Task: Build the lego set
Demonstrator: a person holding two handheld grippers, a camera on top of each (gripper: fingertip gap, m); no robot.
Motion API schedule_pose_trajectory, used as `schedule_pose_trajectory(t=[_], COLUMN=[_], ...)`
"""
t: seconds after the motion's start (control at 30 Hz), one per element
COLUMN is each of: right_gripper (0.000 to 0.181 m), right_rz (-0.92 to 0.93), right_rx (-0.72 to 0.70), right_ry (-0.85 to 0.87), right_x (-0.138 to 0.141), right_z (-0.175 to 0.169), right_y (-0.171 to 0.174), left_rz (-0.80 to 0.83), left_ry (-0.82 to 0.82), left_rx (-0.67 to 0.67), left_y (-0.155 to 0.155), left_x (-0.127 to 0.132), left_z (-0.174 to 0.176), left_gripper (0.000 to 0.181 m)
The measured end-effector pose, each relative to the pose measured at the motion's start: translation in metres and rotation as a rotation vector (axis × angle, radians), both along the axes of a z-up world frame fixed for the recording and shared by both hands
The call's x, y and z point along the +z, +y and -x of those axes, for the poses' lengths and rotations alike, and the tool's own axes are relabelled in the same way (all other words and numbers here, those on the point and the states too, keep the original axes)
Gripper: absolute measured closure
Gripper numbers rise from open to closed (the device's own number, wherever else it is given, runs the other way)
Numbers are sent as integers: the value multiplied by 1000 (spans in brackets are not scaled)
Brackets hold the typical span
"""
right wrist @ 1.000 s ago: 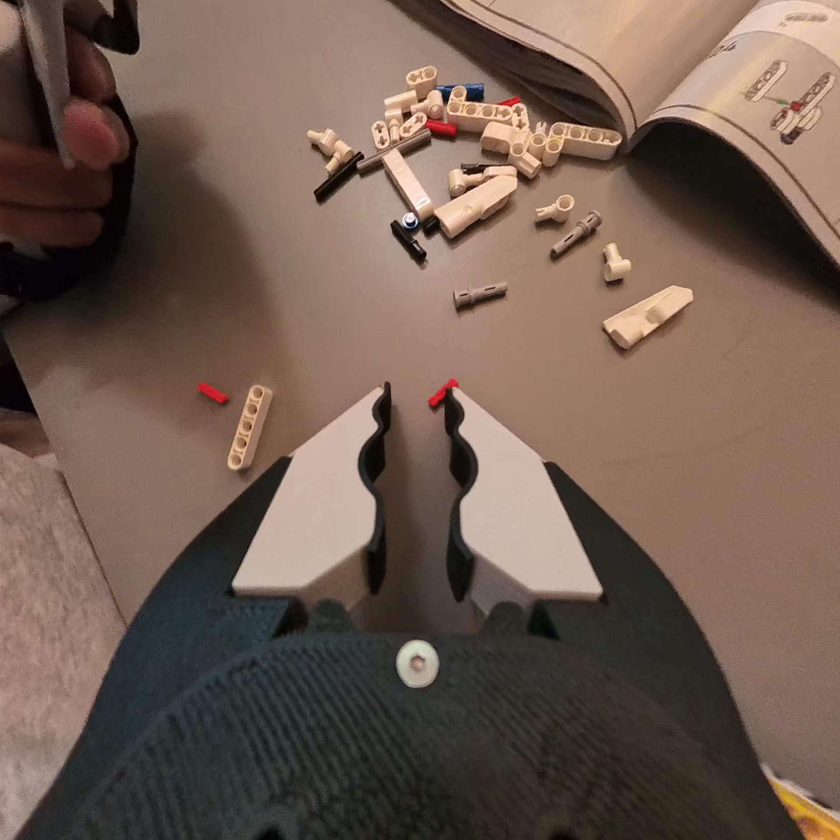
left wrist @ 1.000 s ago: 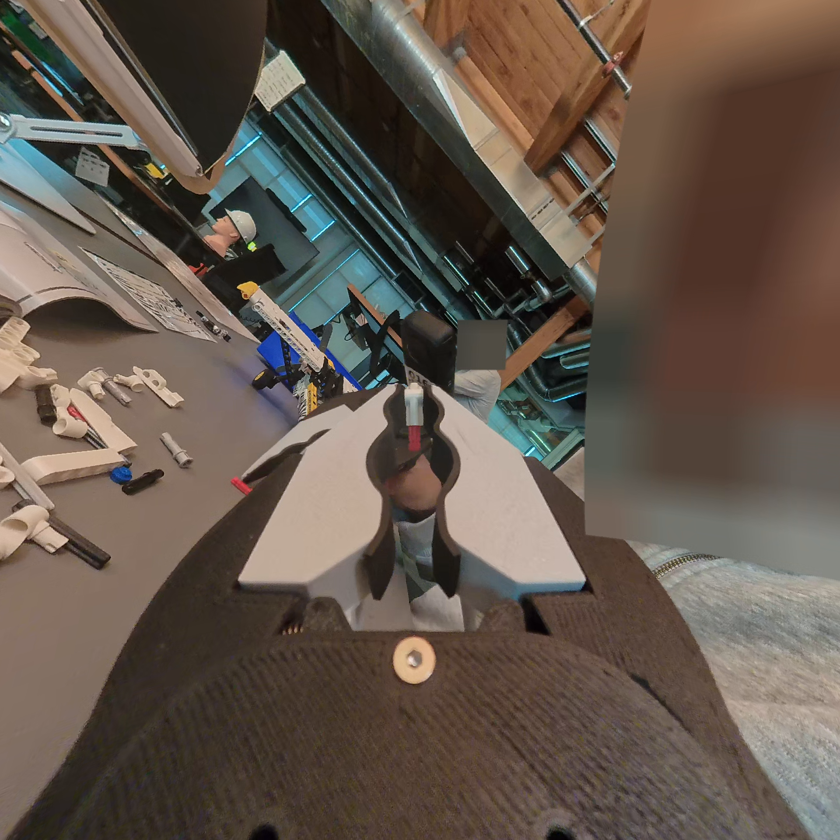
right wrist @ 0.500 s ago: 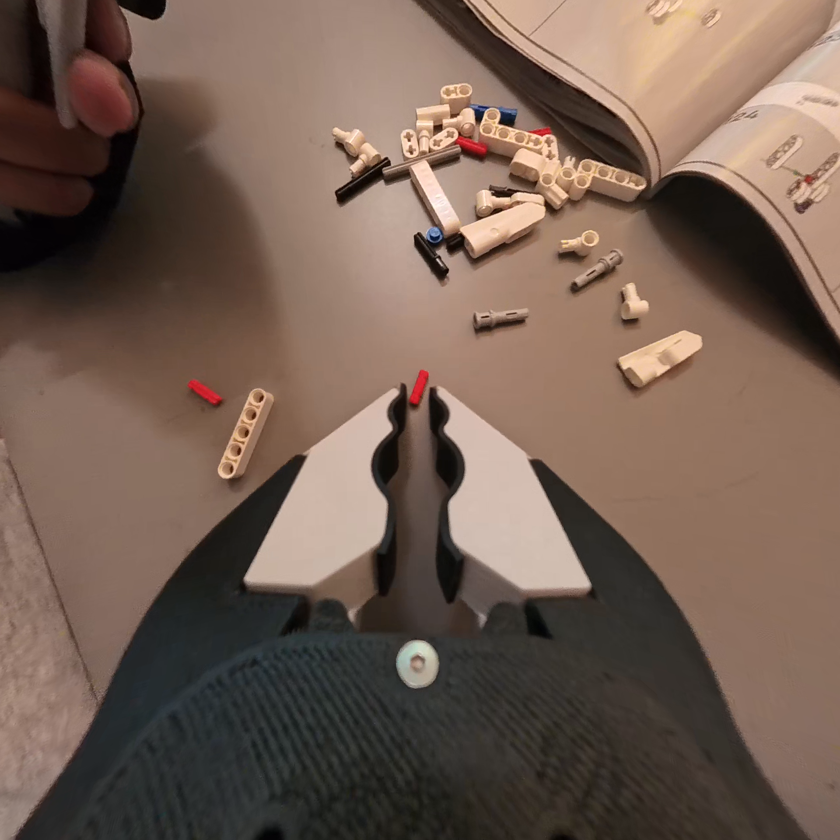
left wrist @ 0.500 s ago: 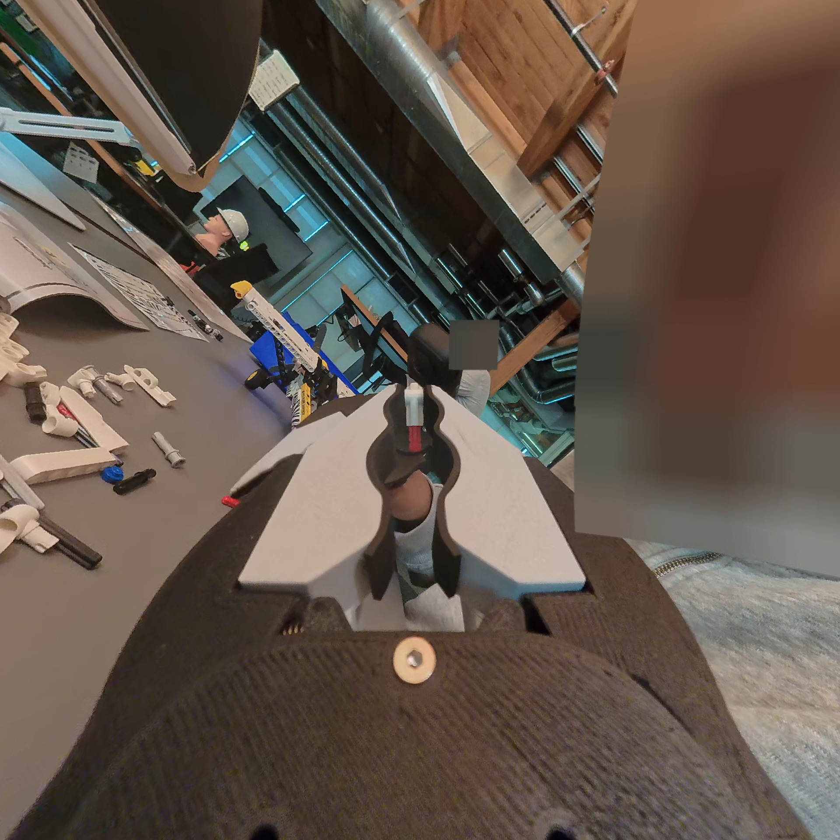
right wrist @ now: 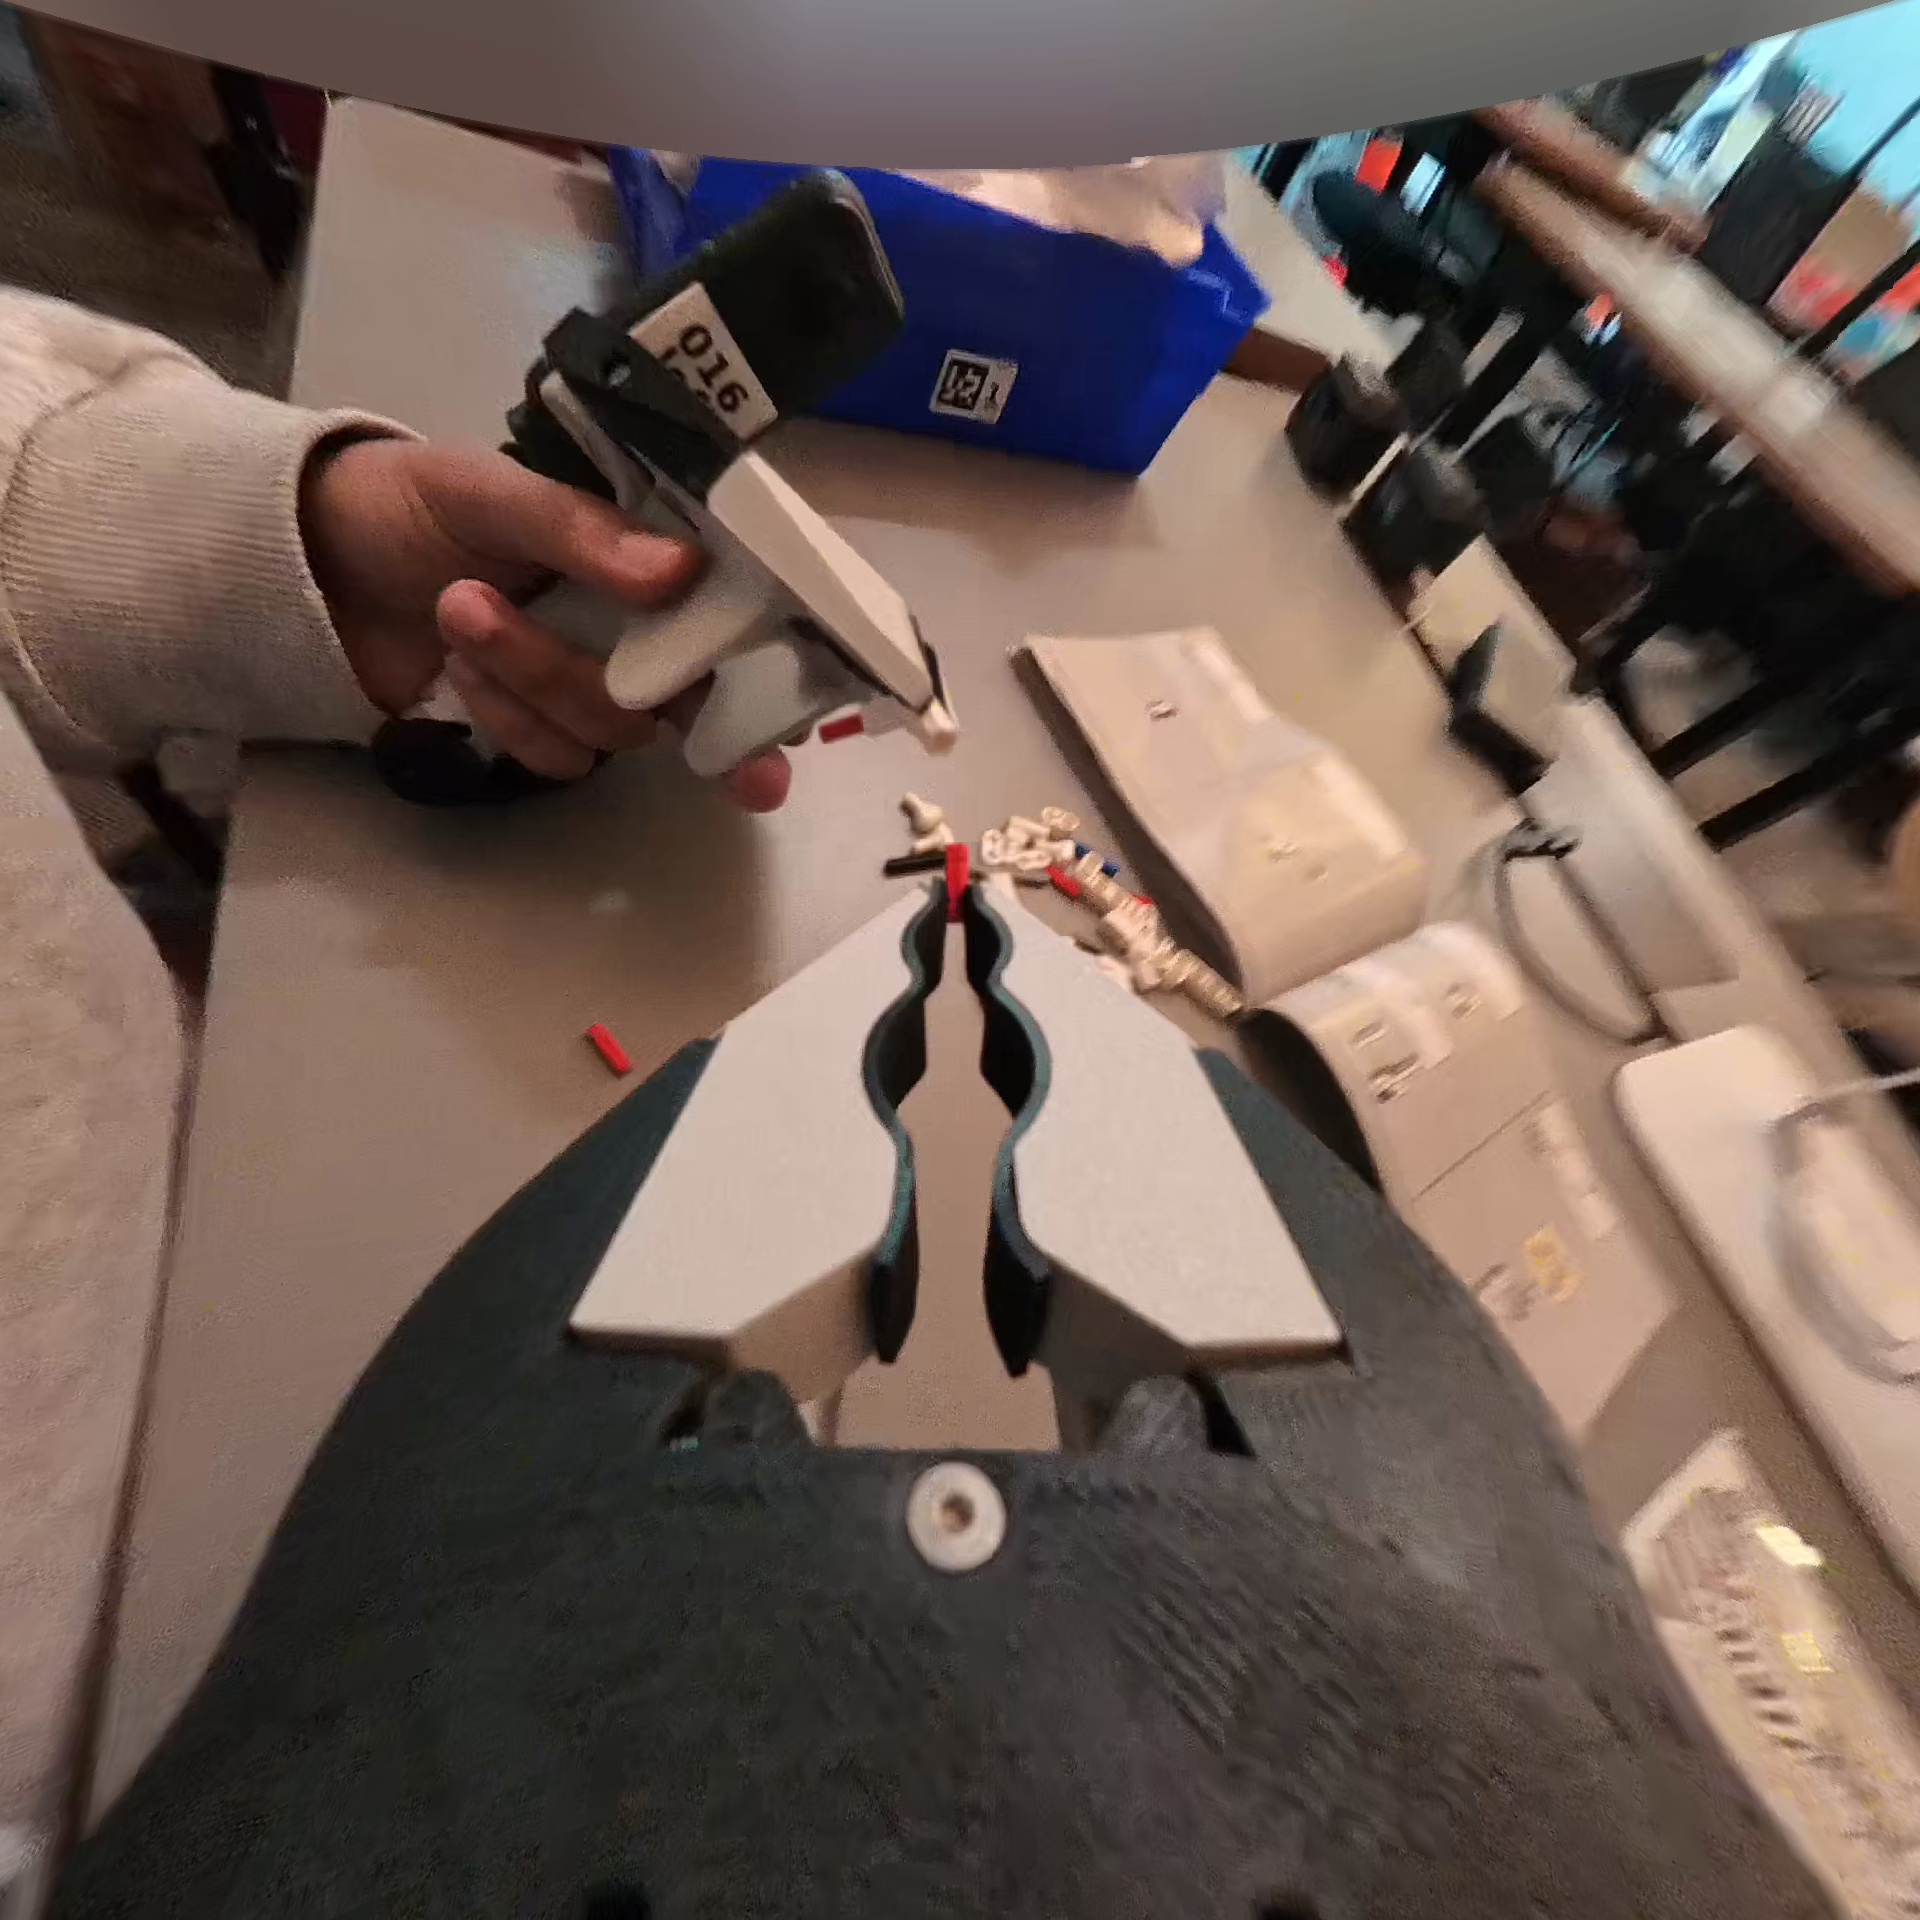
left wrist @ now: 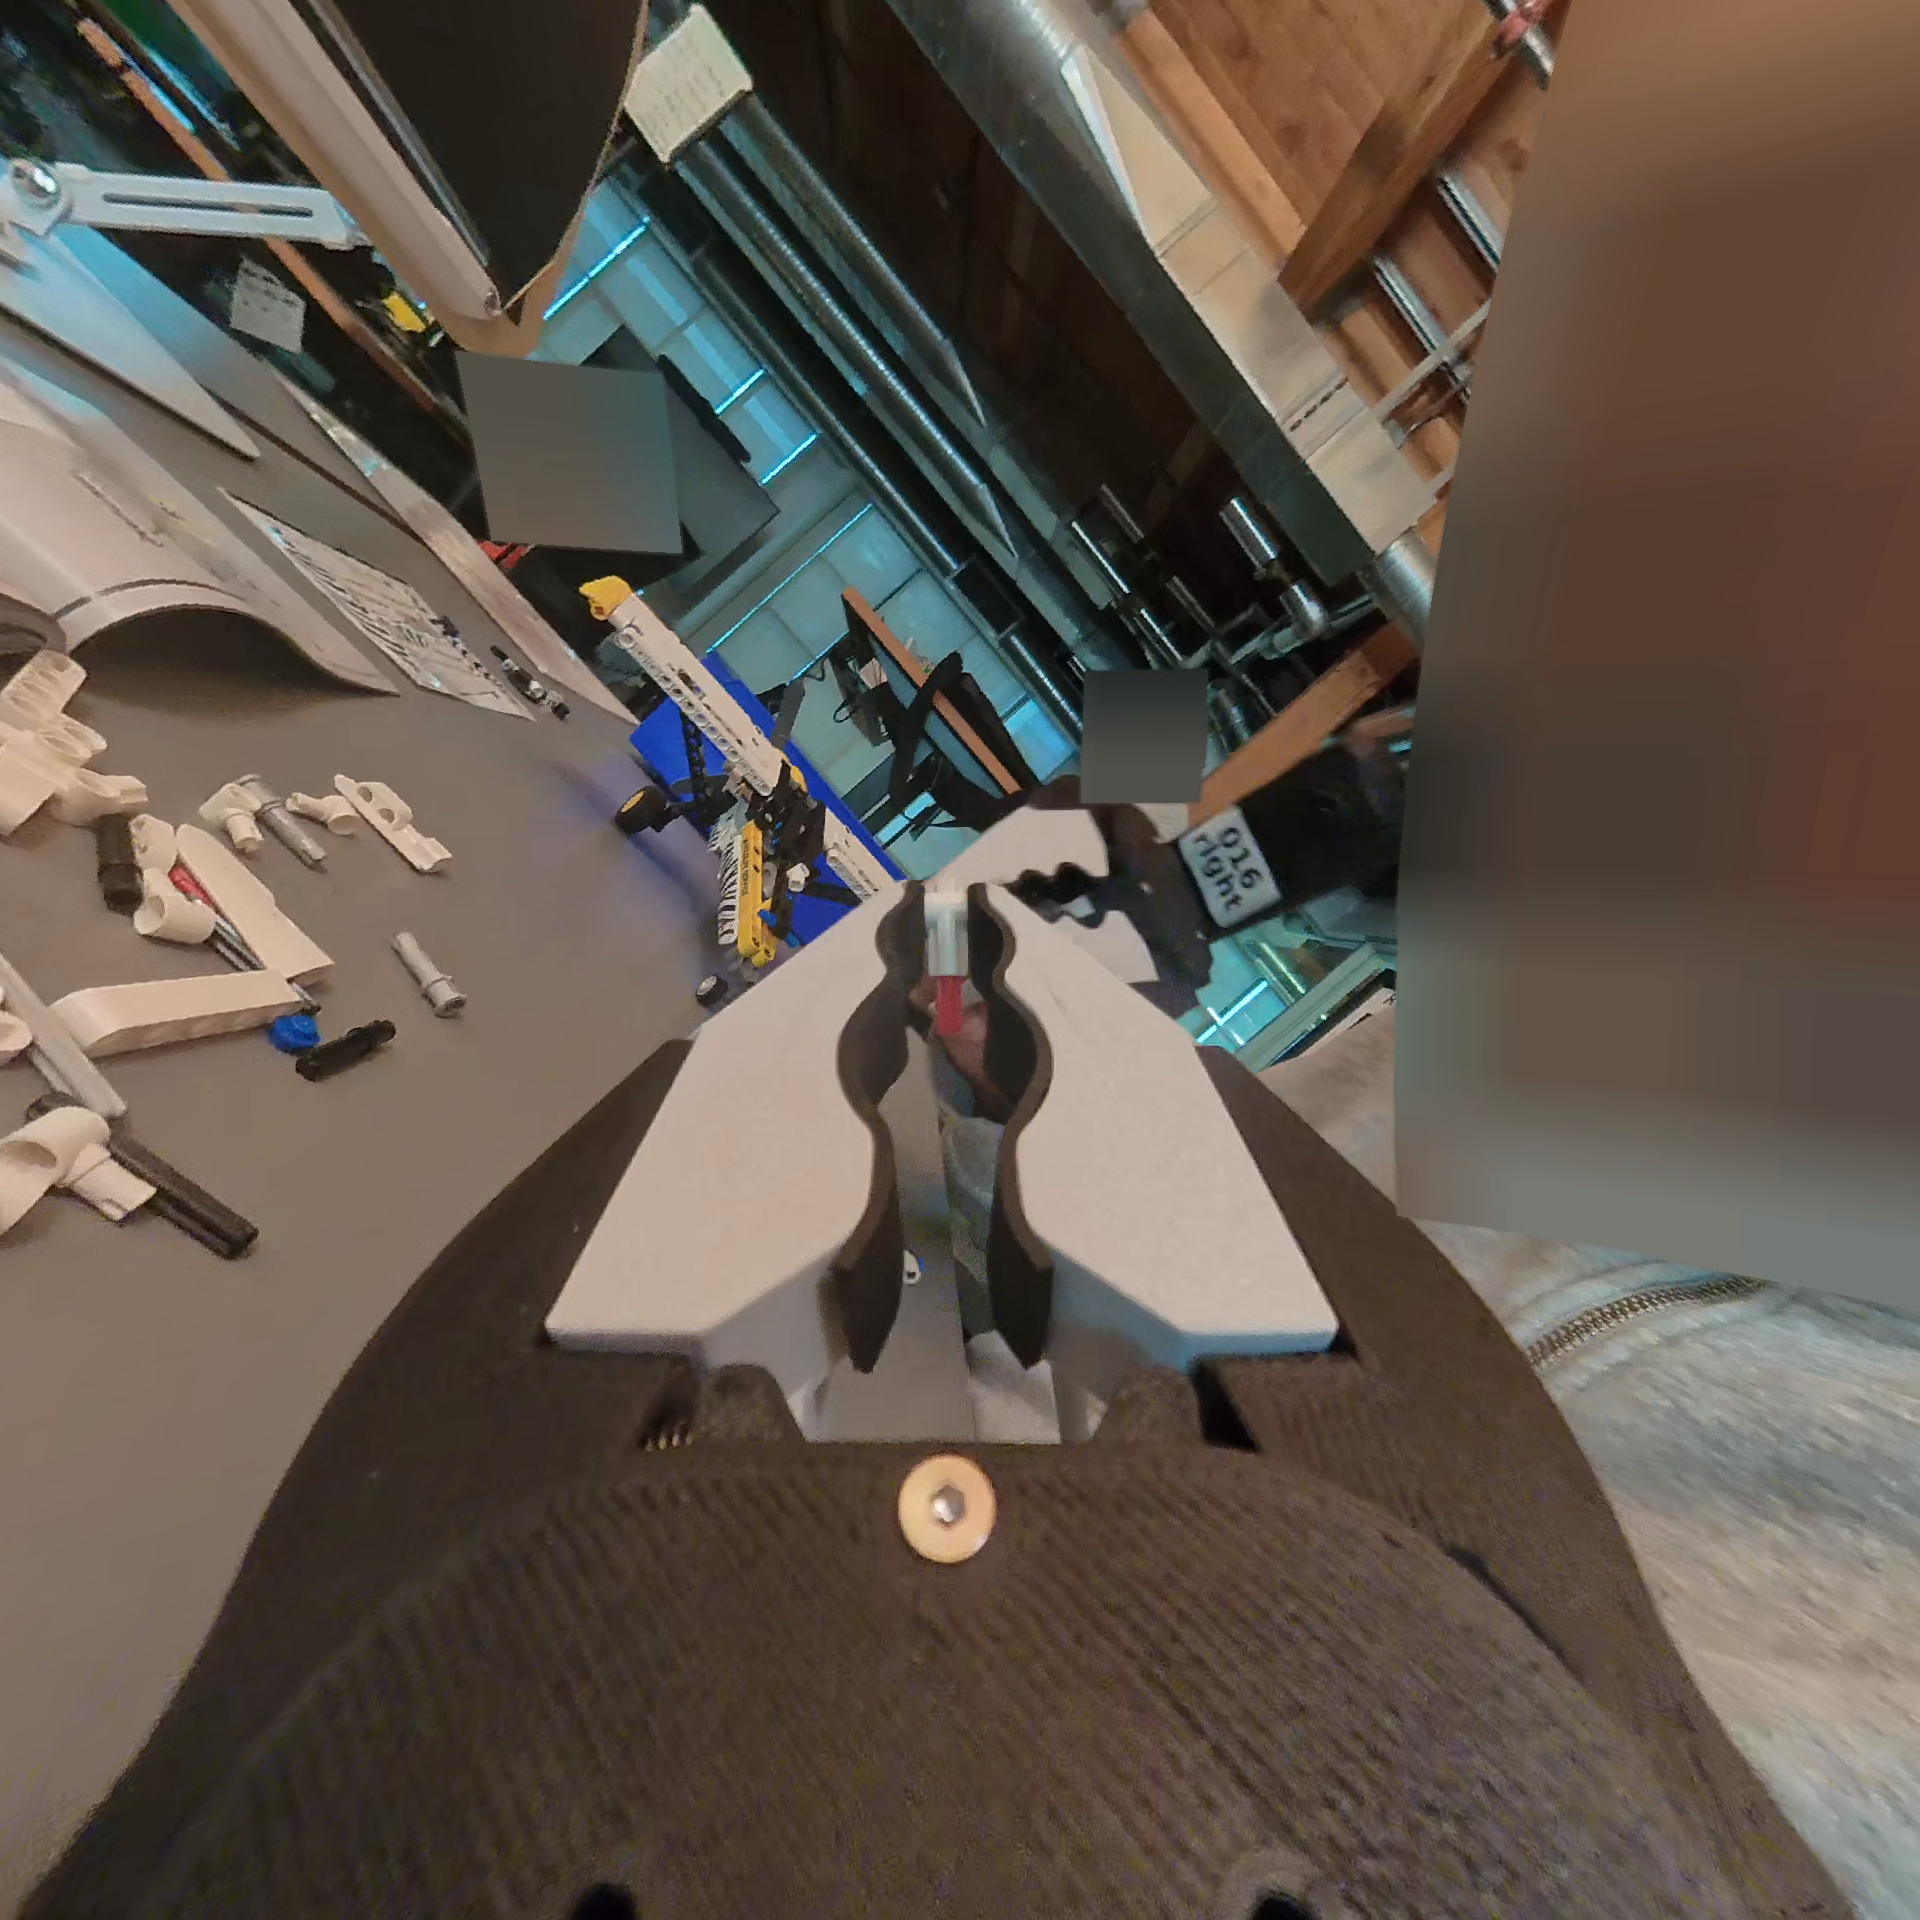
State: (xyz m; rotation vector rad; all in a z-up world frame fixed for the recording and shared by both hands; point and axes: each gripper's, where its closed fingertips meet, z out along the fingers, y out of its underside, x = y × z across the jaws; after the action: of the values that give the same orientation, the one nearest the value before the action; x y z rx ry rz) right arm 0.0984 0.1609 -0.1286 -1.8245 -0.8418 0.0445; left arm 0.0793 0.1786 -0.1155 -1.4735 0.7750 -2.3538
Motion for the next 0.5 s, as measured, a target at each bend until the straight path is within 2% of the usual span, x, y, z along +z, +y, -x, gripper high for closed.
schedule_pose_trajectory(t=[0.03,0.17,0.5], right_gripper=[180,180,179], right_rz=[-37,-87,35], right_rx=[9,25,7], right_ry=[-56,-210,-158], right_x=[3,4,3], right_z=[2,8,4], right_y=[0,5,6], left_rz=[0,-30,-144], left_ry=[3,22,54], left_rx=[0,22,55], left_y=[-1,-5,-11], left_x=[0,-2,-5], left_z=[-1,-6,-9], left_gripper=[177,177,177])
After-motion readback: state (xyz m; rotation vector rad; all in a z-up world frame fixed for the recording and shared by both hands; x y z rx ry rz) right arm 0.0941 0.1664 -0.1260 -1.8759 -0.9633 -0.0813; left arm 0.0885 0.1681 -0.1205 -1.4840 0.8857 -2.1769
